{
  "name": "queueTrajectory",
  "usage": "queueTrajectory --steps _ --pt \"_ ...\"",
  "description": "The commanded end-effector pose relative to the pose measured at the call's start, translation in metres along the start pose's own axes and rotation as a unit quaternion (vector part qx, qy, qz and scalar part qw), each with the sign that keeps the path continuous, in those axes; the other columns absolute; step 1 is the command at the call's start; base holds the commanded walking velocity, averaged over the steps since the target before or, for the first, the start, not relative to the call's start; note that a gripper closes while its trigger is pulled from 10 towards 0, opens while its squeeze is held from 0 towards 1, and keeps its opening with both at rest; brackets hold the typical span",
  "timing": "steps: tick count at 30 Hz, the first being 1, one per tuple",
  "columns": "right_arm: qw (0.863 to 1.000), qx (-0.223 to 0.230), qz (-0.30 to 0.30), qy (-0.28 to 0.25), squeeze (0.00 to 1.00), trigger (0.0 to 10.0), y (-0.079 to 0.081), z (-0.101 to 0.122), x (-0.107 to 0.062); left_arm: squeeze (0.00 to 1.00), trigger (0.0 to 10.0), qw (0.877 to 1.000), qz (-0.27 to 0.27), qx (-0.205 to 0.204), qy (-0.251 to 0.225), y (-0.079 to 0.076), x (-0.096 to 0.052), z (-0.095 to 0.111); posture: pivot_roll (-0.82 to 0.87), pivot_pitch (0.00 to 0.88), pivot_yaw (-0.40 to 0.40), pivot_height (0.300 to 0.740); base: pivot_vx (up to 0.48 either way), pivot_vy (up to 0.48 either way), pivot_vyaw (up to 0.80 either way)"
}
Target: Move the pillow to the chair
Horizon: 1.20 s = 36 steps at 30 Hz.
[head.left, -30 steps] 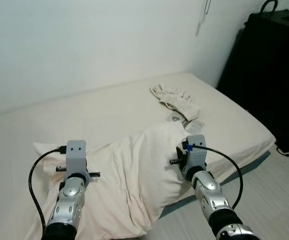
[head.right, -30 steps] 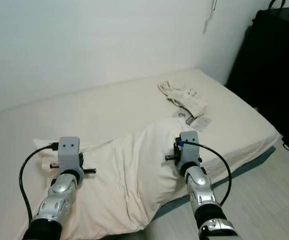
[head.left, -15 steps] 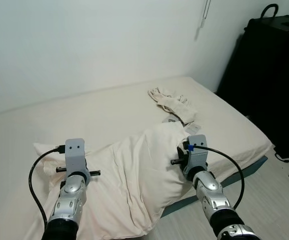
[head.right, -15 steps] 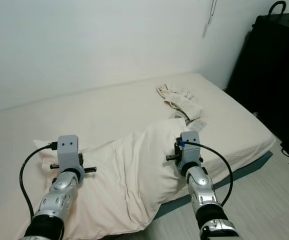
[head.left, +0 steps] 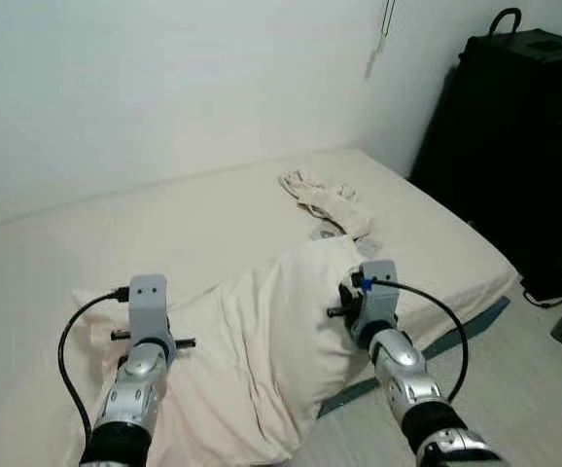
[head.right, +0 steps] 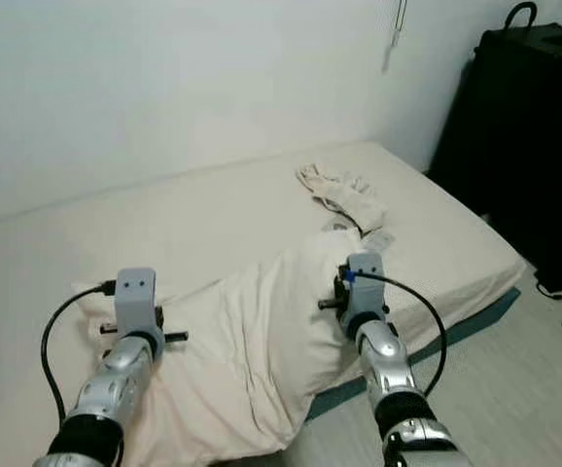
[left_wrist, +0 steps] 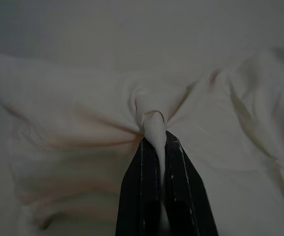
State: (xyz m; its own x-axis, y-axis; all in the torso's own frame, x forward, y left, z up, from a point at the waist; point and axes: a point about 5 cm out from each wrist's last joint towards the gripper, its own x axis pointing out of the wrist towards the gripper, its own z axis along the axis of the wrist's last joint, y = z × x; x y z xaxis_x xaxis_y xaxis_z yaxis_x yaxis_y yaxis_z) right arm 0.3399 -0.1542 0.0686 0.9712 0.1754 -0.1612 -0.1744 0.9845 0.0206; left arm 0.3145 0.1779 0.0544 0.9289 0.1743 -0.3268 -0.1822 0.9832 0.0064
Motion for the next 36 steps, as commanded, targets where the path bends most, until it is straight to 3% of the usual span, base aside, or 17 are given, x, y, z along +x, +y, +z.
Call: queueTrajectory --steps 1,5,14,20,23,28,36 --pt "1.0 0.009 0.0 -0.007 0.0 10.0 0.001 0.004 0.002 0.0 10.0 1.0 0.007 0.01 -0.019 0.001 0.002 0.006 -0.03 0.073 -0.016 0.74 0.0 0.0 0.0" --pt "1.0 -0.02 0.018 -0.009 0.0 10.0 0.0 0.003 0.0 0.0 10.0 0.999 -0.03 0.03 -0.027 -0.006 -0.002 0.004 -0.02 0.063 -0.023 0.74 0.0 0.0 0.0" --pt "1.0 -0.008 0.008 0.0 0.0 10.0 0.001 -0.005 -0.003 0.0 10.0 0.999 0.008 0.022 -0.037 0.002 -0.009 -0.002 -0.01 0.075 -0.013 0.74 0.0 0.0 0.0" --pt "1.0 0.001 0.018 -0.004 0.0 10.0 0.004 -0.006 -0.005 0.0 10.0 0.999 -0.013 0.023 -0.038 -0.005 -0.007 -0.001 -0.03 0.071 -0.004 0.74 0.0 0.0 0.0" --pt "1.0 0.016 0.002 0.0 0.0 10.0 0.0 -0.008 -0.007 0.0 10.0 0.998 -0.025 0.032 -0.042 -0.01 -0.006 0.0 -0.03 0.063 -0.003 0.74 0.0 0.0 -0.68" --pt "1.0 -0.003 -0.001 0.006 0.0 10.0 -0.005 -0.013 -0.011 0.0 10.0 0.996 -0.047 0.057 -0.056 -0.02 -0.007 0.003 -0.04 0.056 -0.005 0.74 0.0 0.0 -0.8" --pt "1.0 -0.002 -0.003 0.014 0.0 10.0 -0.008 -0.016 -0.012 0.0 10.0 0.996 -0.033 0.053 -0.062 -0.017 -0.008 0.004 -0.03 0.056 -0.02 0.74 0.0 0.0 -0.8"
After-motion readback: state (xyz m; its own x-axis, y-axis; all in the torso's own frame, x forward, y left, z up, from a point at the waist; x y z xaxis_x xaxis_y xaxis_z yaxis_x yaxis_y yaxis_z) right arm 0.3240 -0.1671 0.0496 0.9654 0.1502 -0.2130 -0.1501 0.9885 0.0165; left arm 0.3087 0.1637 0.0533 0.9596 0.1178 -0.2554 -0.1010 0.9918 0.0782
